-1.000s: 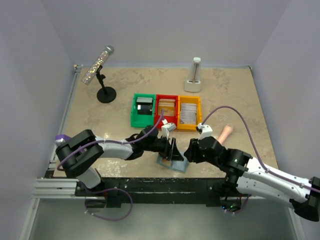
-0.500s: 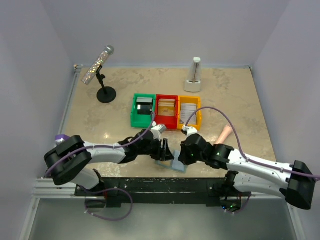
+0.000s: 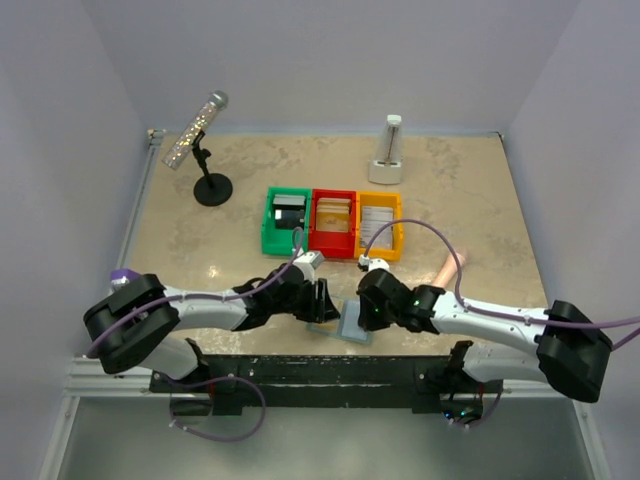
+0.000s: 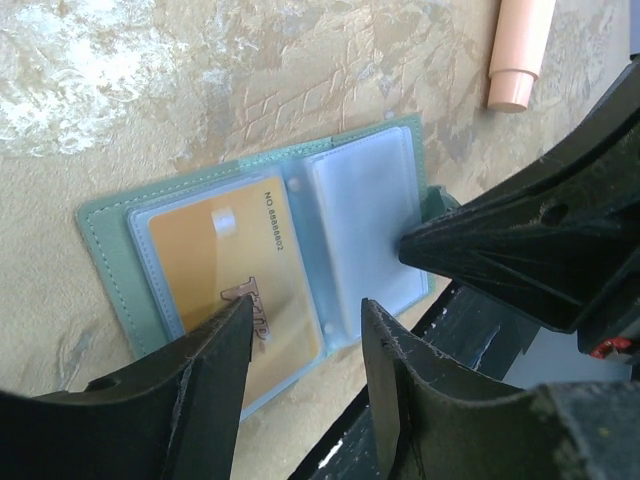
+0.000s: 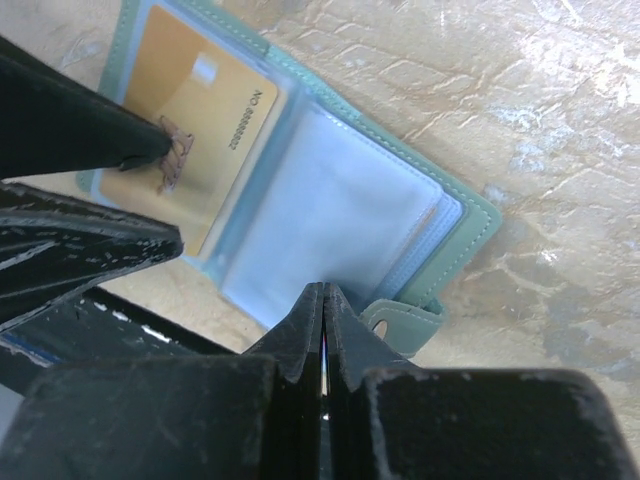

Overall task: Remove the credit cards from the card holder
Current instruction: Remove the credit card from the card holder.

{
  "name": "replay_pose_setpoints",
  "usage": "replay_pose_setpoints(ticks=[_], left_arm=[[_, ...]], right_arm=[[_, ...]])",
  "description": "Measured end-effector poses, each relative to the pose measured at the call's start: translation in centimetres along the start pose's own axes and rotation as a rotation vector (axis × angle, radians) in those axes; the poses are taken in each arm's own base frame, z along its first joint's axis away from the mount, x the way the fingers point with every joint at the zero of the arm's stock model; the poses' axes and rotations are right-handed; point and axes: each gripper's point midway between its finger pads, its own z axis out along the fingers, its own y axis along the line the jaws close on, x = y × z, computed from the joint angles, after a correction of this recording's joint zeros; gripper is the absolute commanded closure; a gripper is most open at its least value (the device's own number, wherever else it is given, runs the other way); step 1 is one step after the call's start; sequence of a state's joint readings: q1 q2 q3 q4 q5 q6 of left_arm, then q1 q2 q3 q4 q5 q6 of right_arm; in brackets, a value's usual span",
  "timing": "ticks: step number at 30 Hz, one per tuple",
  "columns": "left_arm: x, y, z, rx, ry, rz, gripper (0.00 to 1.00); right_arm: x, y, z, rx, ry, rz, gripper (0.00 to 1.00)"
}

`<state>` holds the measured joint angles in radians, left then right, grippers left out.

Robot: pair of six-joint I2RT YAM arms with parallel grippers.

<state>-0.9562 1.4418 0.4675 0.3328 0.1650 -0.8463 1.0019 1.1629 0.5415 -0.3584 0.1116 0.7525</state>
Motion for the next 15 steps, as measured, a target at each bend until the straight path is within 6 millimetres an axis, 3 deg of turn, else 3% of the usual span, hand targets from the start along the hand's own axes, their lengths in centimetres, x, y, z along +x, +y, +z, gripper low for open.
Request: replay_pose_setpoints(ticks=[7,15], left_arm=[[0.2,0.4,-0.7,-0.004,-0.015,-0.005,0.47],[0.5,0.9,-1.7,-0.017,-0.029,-0.006,0.46]], right_arm=[[-0.5,-0.9,1.2,0.027,0.003,0.034,1.0],[-1.7,-0.6,2.0,0.01,-0.013,0.05,1.0]])
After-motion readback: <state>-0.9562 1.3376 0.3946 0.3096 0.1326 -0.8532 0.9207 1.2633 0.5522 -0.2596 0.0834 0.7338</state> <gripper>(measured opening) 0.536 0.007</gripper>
